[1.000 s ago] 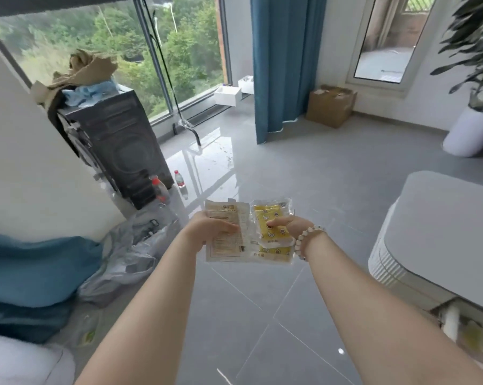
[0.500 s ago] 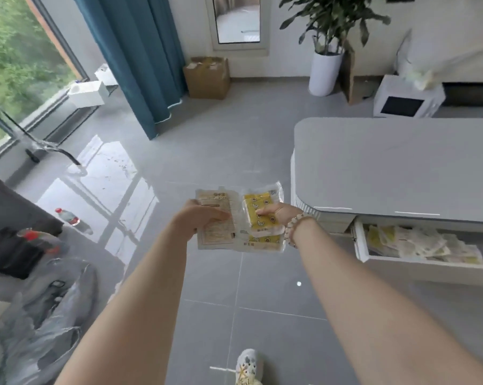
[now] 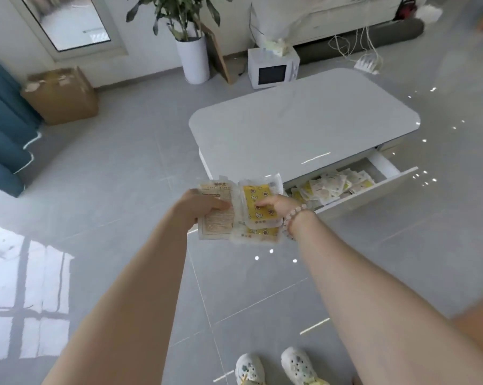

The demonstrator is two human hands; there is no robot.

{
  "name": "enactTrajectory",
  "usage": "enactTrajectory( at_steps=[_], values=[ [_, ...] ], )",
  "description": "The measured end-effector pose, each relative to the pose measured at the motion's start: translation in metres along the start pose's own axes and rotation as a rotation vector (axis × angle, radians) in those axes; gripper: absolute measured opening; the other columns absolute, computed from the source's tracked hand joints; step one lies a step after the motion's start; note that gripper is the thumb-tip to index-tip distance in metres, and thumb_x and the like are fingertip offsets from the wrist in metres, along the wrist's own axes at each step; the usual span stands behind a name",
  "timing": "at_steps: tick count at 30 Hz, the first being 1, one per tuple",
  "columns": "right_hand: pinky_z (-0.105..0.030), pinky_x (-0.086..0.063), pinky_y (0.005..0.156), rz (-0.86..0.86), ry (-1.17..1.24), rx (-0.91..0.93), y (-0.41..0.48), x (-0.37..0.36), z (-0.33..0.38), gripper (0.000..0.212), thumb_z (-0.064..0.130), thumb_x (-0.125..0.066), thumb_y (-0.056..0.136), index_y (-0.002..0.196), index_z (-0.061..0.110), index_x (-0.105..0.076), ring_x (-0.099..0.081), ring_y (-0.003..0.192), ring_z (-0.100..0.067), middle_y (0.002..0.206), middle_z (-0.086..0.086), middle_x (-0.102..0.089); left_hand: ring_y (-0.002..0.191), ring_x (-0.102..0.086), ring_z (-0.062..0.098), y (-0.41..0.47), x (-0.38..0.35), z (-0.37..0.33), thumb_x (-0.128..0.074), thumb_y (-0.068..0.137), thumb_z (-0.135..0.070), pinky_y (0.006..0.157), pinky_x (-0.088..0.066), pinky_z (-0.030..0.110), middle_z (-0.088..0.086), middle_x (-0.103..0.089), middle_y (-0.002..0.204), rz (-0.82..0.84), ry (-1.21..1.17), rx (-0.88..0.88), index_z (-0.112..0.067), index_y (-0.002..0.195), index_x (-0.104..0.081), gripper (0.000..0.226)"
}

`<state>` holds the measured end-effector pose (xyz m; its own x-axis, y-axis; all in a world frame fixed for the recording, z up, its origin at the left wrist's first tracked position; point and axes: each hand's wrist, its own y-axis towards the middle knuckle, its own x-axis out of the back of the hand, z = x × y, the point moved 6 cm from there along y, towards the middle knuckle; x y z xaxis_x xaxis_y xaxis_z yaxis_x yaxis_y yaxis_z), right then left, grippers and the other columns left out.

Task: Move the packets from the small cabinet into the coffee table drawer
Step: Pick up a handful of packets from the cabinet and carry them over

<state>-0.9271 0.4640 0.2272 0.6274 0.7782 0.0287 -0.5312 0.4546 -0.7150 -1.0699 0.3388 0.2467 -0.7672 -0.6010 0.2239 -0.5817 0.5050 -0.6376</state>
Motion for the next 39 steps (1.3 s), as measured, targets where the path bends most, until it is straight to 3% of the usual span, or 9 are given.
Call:
enactTrajectory(
  at_steps=[3,7,11,15,19,22,26,36,39],
  values=[
    [-0.030,-0.044,0.087,-0.070,0.081,-0.009,0.000,0.024,-0.006,0.003,0.017,-0.066,0.084,0.084,0.017,-0.064,-0.054,0.110,-0.020,0.113,-0.002,-0.061,0.091,-0.068,0.025,0.017,-0.024,-0.013,-0.078,0.074,-0.003,0.072,-0.055,0.032,0.011,-0.070,0.105,0.056,0.055,-0.013,-0.005,0.110,-0.066,0.037],
    [-0.023,-0.042,0.059,-0.118,0.191,-0.009,-0.004,0.057,-0.008,0.006,0.011,-0.061,0.089,0.083,0.013,-0.062,-0.055,0.095,-0.017,0.099,0.001,-0.062,0.096,-0.068,0.026,0.036,-0.063,-0.031,-0.079,0.073,-0.007,0.086,-0.055,0.038,0.011,-0.070,0.107,0.141,0.143,-0.041,-0.004,0.111,-0.065,0.040],
    [-0.030,-0.053,0.074,-0.117,0.309,-0.022,0.000,0.090,-0.014,0.006,0.009,-0.061,0.089,0.092,0.011,-0.065,-0.064,0.084,-0.020,0.095,-0.004,-0.068,0.095,-0.068,0.025,0.050,-0.100,-0.045,-0.082,0.071,-0.011,0.088,-0.054,0.040,0.010,-0.071,0.106,0.198,0.223,-0.045,-0.005,0.110,-0.066,0.043],
    [-0.038,-0.054,0.087,-0.143,0.331,-0.023,0.008,0.127,-0.014,0.014,0.010,-0.062,0.088,0.101,0.008,-0.066,-0.066,0.098,-0.027,0.104,-0.008,-0.069,0.093,-0.068,0.026,0.060,-0.138,-0.064,-0.081,0.071,-0.010,0.082,-0.055,0.037,0.010,-0.070,0.105,0.236,0.256,-0.056,-0.005,0.109,-0.065,0.042],
    [-0.034,-0.055,0.079,-0.153,0.358,-0.014,0.014,0.168,-0.010,0.015,0.010,-0.062,0.089,0.103,0.009,-0.065,-0.067,0.085,-0.024,0.099,-0.007,-0.069,0.088,-0.068,0.025,0.067,-0.176,-0.087,-0.080,0.072,-0.008,0.073,-0.055,0.033,0.011,-0.070,0.103,0.255,0.280,-0.057,-0.005,0.109,-0.065,0.040],
    [-0.038,-0.054,0.084,-0.144,0.382,-0.020,0.020,0.199,-0.007,0.009,0.011,-0.061,0.090,0.097,0.010,-0.065,-0.067,0.085,-0.025,0.097,-0.007,-0.069,0.091,-0.068,0.025,0.072,-0.207,-0.104,-0.080,0.072,-0.007,0.079,-0.056,0.035,0.010,-0.070,0.104,0.273,0.281,-0.062,-0.006,0.108,-0.066,0.039],
    [-0.046,-0.051,0.095,-0.191,0.340,-0.040,0.027,0.244,-0.002,0.037,0.016,-0.068,0.083,0.119,0.009,-0.063,-0.065,0.105,-0.029,0.119,-0.010,-0.066,0.086,-0.066,0.023,0.077,-0.250,-0.127,-0.078,0.074,-0.007,0.072,-0.054,0.031,0.009,-0.069,0.103,0.291,0.305,-0.073,-0.006,0.109,-0.064,0.037],
    [-0.043,-0.049,0.097,-0.214,0.364,-0.020,0.040,0.333,0.005,0.033,0.016,-0.065,0.087,0.119,0.007,-0.062,-0.064,0.106,-0.029,0.117,-0.010,-0.066,0.090,-0.067,0.025,0.095,-0.331,-0.171,-0.079,0.073,-0.007,0.079,-0.055,0.035,0.009,-0.069,0.101,0.293,0.345,-0.080,-0.009,0.104,-0.064,0.034],
    [-0.044,-0.047,0.100,-0.212,0.359,-0.020,0.048,0.350,0.006,0.034,0.017,-0.063,0.089,0.121,0.006,-0.061,-0.061,0.111,-0.031,0.122,-0.012,-0.063,0.085,-0.067,0.023,0.103,-0.349,-0.180,-0.079,0.073,-0.007,0.072,-0.054,0.033,0.008,-0.069,0.100,0.297,0.358,-0.072,-0.008,0.105,-0.064,0.035]
  ],
)
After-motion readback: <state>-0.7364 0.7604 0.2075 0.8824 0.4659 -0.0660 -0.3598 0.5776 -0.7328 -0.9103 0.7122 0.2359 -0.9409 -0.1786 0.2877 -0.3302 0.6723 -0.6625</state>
